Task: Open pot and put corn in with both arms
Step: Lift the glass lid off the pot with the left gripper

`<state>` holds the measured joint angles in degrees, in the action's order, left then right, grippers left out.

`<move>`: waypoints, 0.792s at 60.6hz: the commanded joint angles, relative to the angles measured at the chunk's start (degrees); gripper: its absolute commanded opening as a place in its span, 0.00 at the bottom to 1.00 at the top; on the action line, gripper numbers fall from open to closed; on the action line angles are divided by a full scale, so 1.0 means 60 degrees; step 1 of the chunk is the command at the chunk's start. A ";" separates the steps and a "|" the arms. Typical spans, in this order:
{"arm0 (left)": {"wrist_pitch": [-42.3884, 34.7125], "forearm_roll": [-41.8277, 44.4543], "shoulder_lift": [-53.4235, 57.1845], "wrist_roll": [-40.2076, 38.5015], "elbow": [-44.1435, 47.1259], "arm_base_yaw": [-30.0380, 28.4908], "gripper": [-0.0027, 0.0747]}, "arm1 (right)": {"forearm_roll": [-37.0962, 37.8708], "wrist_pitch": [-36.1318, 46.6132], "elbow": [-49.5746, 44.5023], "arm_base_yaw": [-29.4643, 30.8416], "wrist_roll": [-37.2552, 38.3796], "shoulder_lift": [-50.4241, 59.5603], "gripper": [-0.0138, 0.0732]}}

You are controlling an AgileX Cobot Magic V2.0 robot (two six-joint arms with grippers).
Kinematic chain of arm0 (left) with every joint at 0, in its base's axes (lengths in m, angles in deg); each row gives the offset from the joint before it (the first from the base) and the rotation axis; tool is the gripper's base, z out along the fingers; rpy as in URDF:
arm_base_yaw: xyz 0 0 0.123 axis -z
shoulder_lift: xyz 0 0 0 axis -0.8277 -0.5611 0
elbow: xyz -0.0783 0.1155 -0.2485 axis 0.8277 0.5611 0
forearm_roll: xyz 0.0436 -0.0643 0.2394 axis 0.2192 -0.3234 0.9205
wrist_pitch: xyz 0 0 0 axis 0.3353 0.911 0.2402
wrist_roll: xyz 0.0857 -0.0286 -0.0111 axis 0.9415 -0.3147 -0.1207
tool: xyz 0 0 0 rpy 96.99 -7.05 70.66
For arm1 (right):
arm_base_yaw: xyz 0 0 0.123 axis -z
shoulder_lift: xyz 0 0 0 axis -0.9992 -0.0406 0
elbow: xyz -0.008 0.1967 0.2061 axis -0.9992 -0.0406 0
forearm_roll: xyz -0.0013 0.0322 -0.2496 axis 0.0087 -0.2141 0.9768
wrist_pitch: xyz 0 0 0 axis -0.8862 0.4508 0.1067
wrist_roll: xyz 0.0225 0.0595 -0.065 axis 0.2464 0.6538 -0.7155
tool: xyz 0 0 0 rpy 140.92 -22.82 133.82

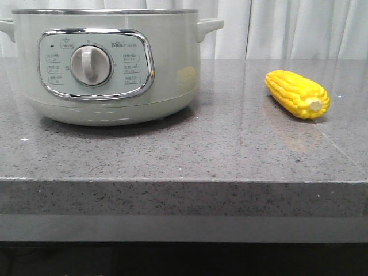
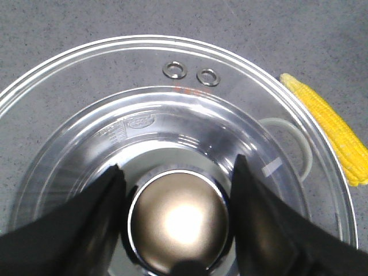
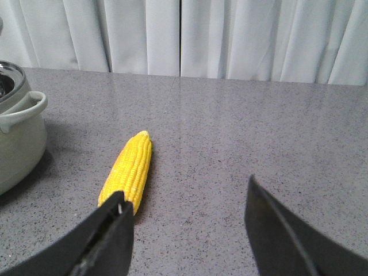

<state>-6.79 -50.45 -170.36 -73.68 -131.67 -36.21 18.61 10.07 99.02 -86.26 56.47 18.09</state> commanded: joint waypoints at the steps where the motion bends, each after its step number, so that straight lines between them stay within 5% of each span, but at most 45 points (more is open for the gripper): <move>1: -0.0902 -0.0359 0.0978 0.0035 -0.0348 0.0036 0.36 | 0.0059 0.0798 0.0230 0.0058 -0.0011 -0.0148 0.68; 17: -0.1070 -0.0359 0.2659 0.0184 0.1316 0.0036 0.36 | 0.0059 0.0813 0.0230 0.0058 -0.0020 -0.0148 0.68; 48: -0.2787 -0.0359 0.7857 0.0219 0.8597 0.0036 0.36 | 0.0059 0.0812 0.0230 0.0058 -0.0135 -0.0716 0.68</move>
<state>-16.33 -50.55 -128.93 -72.47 -82.64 -36.21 18.61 10.07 99.02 -86.26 56.27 16.22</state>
